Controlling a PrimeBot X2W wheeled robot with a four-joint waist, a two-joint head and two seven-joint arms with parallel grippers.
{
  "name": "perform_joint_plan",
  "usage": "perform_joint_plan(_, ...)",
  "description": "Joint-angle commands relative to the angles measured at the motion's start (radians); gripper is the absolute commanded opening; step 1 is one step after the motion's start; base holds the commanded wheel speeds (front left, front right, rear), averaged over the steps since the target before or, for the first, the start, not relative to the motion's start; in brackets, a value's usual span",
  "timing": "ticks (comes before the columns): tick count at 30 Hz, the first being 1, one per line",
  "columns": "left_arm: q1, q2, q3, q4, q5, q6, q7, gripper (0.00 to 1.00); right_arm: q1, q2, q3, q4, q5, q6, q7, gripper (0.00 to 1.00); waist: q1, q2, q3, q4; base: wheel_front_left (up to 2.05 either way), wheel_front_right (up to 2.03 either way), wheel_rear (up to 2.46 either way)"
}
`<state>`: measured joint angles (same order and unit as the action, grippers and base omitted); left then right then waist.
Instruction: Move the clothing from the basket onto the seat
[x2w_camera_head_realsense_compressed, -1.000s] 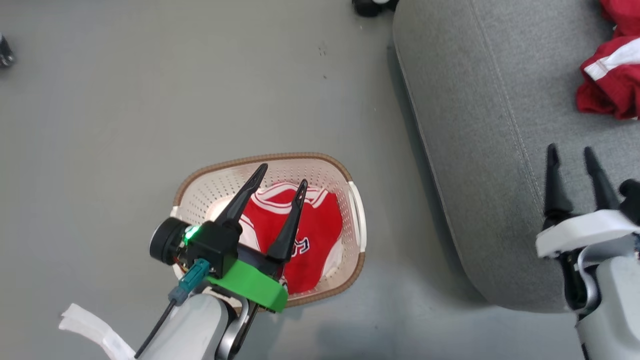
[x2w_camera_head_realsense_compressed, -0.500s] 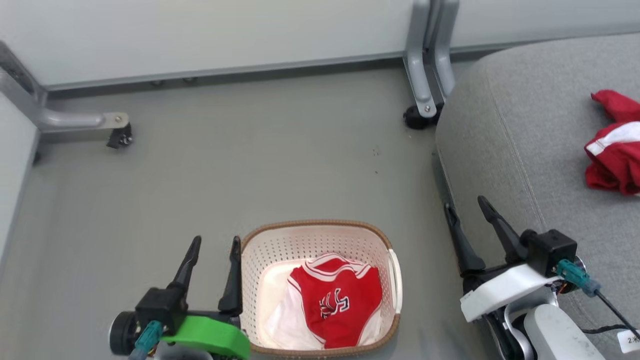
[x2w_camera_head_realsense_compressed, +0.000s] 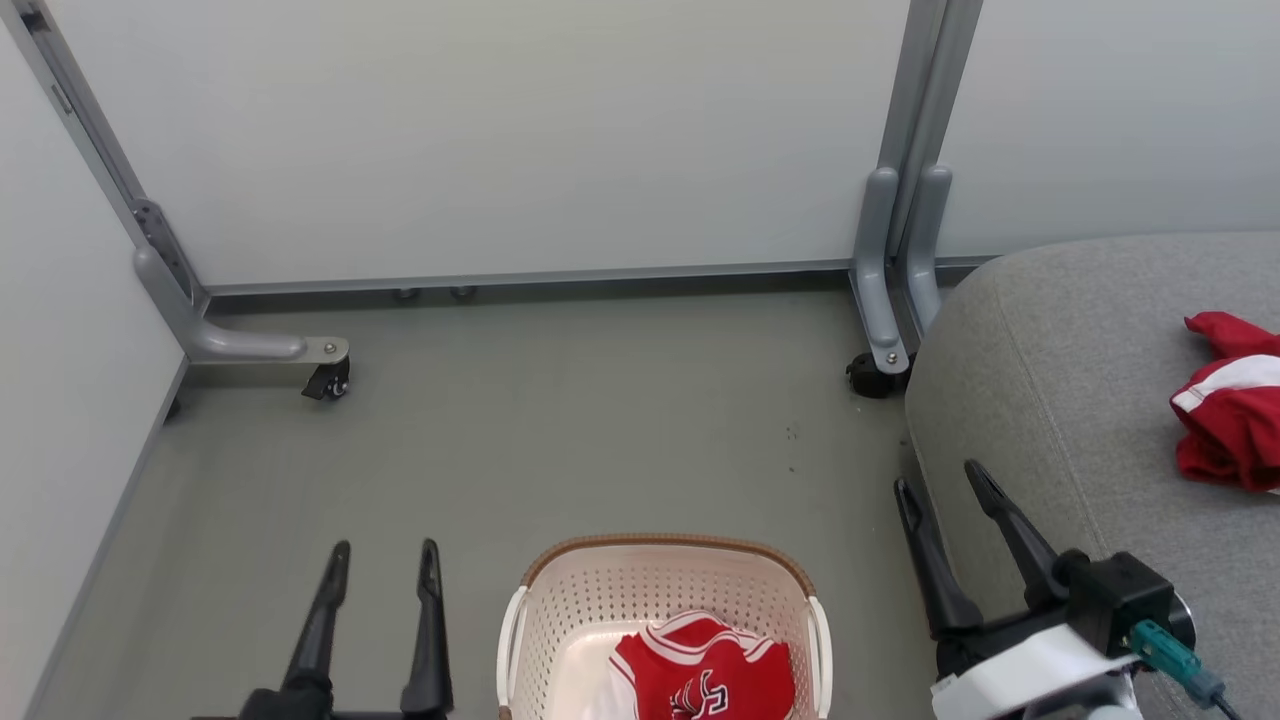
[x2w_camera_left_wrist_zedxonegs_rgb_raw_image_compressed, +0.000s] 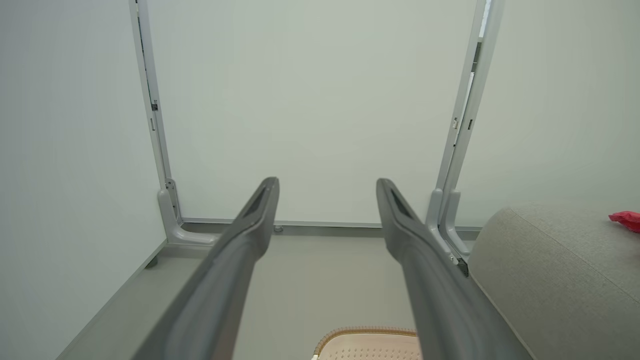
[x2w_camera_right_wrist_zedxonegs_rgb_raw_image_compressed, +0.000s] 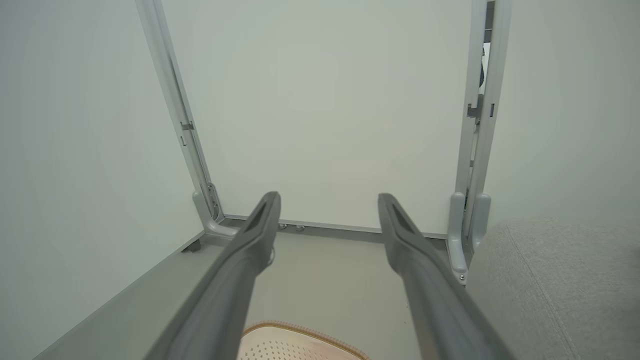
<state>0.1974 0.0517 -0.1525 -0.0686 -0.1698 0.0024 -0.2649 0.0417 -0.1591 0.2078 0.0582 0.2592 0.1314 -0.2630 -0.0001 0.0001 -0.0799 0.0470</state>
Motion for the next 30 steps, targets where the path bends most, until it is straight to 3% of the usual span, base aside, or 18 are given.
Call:
perform_joint_plan(1,0.031,-0.001,-0.008,-0.003,0.015,-0.018,0.001,1.0,0.038,0.006,-0.007,-0.002,-0.007,-0.001,-0.003,1.0,0.0001,-0.0001,-0.026,-0.006,0.0,0.0,0.0)
perform_joint_plan(7,0.069,0.0,-0.02,0.002,0.051,-0.031,0.001,1.0,0.132,0.03,-0.05,-0.04,-0.025,-0.001,-0.003,1.0,0.0001,-0.0001,-0.038,-0.009,0.0,0.0,0.0)
perform_joint_plan(11,0.068,0.0,-0.016,0.01,0.025,-0.007,0.001,1.0,0.171,0.046,-0.08,-0.053,-0.039,-0.001,-0.003,1.0,0.0001,-0.0001,-0.037,-0.014,0.0,0.0,0.0)
perform_joint_plan(30,0.045,0.0,-0.043,0.032,0.03,0.007,0.001,1.0,0.155,0.046,-0.058,-0.049,-0.023,-0.001,-0.003,1.0,0.0001,-0.0001,-0.025,-0.037,0.0,0.0,0.0)
